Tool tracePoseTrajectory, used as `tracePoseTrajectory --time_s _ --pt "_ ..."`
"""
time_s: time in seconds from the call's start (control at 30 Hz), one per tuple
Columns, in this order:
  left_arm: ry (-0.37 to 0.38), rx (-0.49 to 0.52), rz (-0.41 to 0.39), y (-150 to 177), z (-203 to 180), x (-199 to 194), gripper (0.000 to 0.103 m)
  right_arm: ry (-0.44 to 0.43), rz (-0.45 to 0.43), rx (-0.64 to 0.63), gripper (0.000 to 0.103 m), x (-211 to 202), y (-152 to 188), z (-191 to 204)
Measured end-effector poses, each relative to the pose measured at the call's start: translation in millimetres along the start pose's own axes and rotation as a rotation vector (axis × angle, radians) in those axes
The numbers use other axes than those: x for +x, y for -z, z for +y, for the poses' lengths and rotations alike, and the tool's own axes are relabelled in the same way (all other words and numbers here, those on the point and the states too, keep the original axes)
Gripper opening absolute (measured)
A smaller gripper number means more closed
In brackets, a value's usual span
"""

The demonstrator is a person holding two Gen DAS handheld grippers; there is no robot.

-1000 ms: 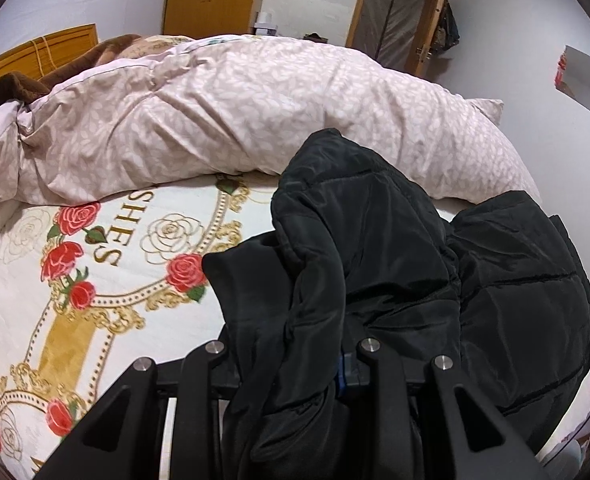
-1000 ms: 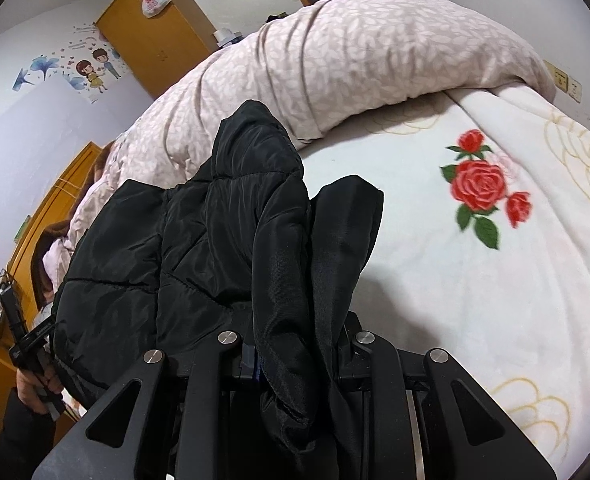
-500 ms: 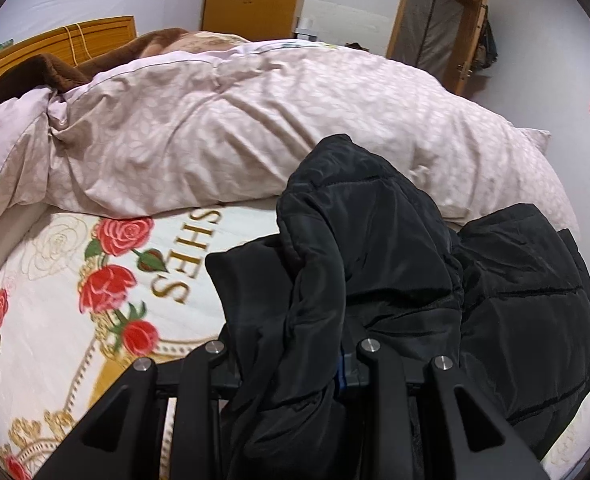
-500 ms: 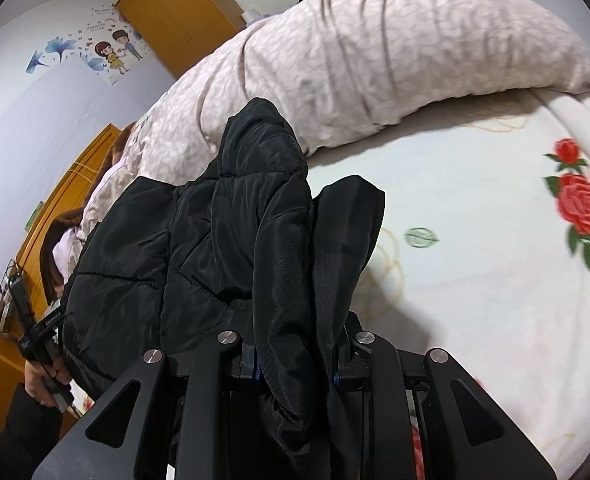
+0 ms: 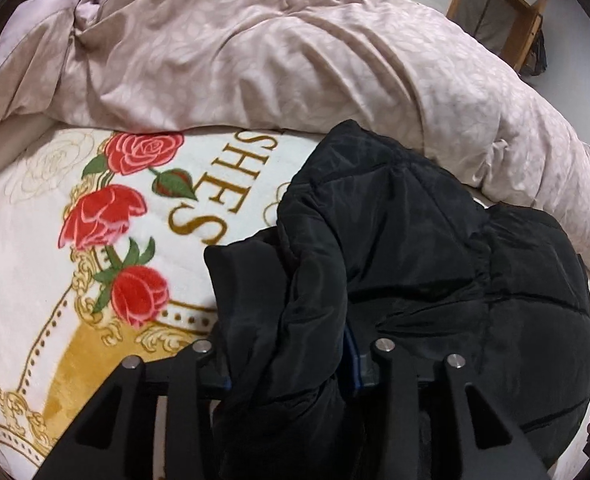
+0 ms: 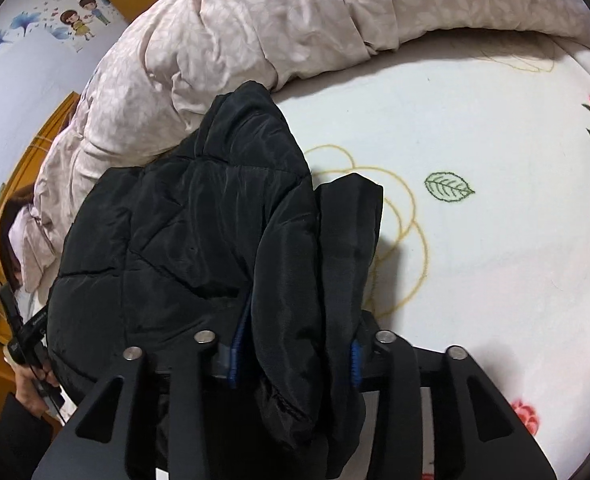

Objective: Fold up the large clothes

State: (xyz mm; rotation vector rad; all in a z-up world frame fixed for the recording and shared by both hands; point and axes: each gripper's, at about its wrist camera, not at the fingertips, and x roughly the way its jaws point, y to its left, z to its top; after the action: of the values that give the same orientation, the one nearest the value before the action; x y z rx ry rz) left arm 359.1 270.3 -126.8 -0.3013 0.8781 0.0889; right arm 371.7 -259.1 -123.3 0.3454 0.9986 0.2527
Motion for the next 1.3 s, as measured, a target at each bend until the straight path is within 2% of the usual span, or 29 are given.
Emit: tracePoseTrajectory --time_s 0.07,0.2,0.27,0.33,0.4,0.47,0.57,0.7,0.87,1.13,1.3 --pt "-0.007 -0.014 0.002 0 2 -2 0.053 0.013 0.008 0.014 0.051 -4 0 -1" --pt "-0.002 -0.044 0.003 -2 10 -17 0.058 0.039 0.003 -0.002 0.056 -24 0 5" --pt "-0.016 -0.052 -0.008 -4 14 -29 0.059 0.057 -0.03 -0.028 0.056 -38 -2 13" --pt "-0.042 -0.056 -0.052 -5 16 -47 0.058 0.111 -0.094 -0.063 0.056 -59 -1 23" --pt "-0.053 -0.063 -0.109 -5 15 -66 0.059 0.118 -0.136 -0.091 0.056 -72 1 34" --pt "-0.028 -0.066 -0.142 -3 9 -79 0.06 0.11 -0.127 -0.125 0.056 -70 4 44" --pt "0.046 -0.024 -0.112 6 -10 -74 0.061 0.117 -0.061 -0.179 0.056 -44 14 55" --pt "0.019 0.057 -0.011 20 -31 -38 0.061 0.142 0.007 -0.177 0.056 -12 20 51" --pt "-0.004 0.043 0.002 20 -33 -31 0.061 0.157 0.002 -0.195 0.056 -15 19 54" --pt "-0.004 0.099 -0.063 35 -61 -96 0.062 0.133 -0.059 -0.214 0.056 -77 42 63" --pt "0.013 0.115 -0.073 68 -90 -146 0.072 0.137 -0.088 -0.262 0.056 -121 81 78"
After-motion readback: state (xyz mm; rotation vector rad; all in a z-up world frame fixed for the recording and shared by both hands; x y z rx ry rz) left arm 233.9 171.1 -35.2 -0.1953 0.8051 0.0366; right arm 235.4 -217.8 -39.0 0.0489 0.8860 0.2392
